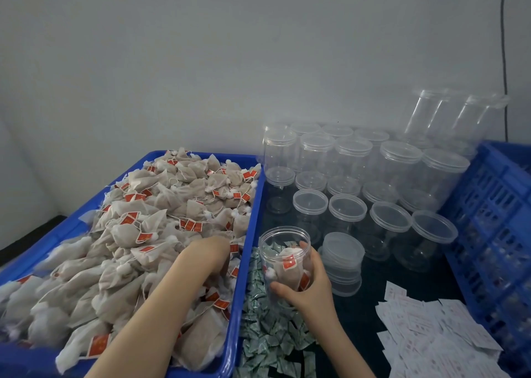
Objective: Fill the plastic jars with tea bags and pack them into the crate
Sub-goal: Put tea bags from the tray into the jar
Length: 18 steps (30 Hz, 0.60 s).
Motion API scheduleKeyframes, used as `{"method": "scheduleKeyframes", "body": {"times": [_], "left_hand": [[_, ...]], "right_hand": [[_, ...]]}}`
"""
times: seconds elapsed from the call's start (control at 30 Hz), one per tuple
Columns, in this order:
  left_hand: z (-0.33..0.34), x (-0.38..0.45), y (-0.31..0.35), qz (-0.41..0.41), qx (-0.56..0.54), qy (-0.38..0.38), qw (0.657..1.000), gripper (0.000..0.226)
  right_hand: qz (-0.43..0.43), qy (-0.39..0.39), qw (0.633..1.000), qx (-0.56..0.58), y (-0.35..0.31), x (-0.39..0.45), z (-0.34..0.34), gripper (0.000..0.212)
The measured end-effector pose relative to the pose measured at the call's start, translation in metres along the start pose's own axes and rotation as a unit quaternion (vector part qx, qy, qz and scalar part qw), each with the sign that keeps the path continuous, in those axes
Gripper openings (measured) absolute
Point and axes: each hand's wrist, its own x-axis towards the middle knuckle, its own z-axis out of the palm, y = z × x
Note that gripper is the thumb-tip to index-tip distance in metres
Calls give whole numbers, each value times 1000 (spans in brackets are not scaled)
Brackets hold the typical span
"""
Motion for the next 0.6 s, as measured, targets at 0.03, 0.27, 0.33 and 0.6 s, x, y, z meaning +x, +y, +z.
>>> {"method": "scheduleKeyframes", "body": {"times": [0.03, 0.27, 0.33, 0.6], "left_hand": [[-1, 0, -1, 4, -3, 11, 1000, 33], [-12, 2, -6, 38, -25, 164, 985, 21], [-17, 2, -6, 30, -59, 244, 967, 22], [-25, -12, 7, 161, -357, 509, 766, 17]], "right_hand": [[0, -1, 1000, 0, -1, 0, 0, 90], [1, 1, 1000, -2, -3, 0, -2, 90], [3, 3, 1000, 0, -2, 0, -2, 88], [3, 5, 1000, -12, 5, 0, -1, 89]]}}
